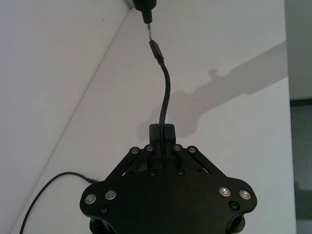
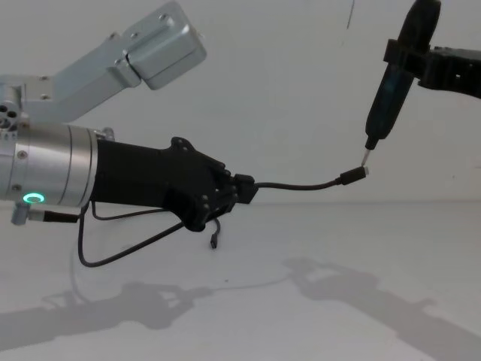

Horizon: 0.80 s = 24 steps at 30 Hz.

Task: Pick up the data cable with the one hand.

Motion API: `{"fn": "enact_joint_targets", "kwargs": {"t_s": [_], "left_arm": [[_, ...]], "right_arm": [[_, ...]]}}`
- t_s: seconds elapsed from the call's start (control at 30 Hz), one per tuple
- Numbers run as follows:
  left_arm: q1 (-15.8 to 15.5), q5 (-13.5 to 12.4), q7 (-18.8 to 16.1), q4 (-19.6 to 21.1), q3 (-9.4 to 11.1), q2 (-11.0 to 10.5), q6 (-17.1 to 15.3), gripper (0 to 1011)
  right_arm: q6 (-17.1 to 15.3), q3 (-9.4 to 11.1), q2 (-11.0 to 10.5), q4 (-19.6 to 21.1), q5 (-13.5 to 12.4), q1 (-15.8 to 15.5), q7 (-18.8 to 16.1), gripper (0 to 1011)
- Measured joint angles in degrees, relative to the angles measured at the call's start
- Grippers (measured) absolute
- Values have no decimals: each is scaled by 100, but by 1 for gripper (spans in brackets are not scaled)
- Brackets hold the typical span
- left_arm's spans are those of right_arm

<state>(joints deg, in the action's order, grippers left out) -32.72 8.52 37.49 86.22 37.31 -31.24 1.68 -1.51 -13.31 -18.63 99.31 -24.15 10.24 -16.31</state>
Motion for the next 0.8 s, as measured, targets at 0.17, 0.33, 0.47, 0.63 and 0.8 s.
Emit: {"fn": "enact_joint_targets", "kwargs": {"t_s": [0.17,0.33,0.47,0.63,0.8], "left_arm": [[0,0,0,3,-1,-1,4,48],[0,0,0,3,-1,-1,8,48],[0,0,0,3,-1,0,10,49],[0,0,0,3,-1,-1,10,49],[0,0,0,2,-1,0,10,49]], "right_arm": [[6,-2,-1,-1,0,-1,10,263],[26,-3,5,-15,4,6,18,263],[41,-2,10,-27,7,14,18,263],[51,-3,16,-38,10,25,15,263],[60,-5,18,-44,13,30,10,263]]}}
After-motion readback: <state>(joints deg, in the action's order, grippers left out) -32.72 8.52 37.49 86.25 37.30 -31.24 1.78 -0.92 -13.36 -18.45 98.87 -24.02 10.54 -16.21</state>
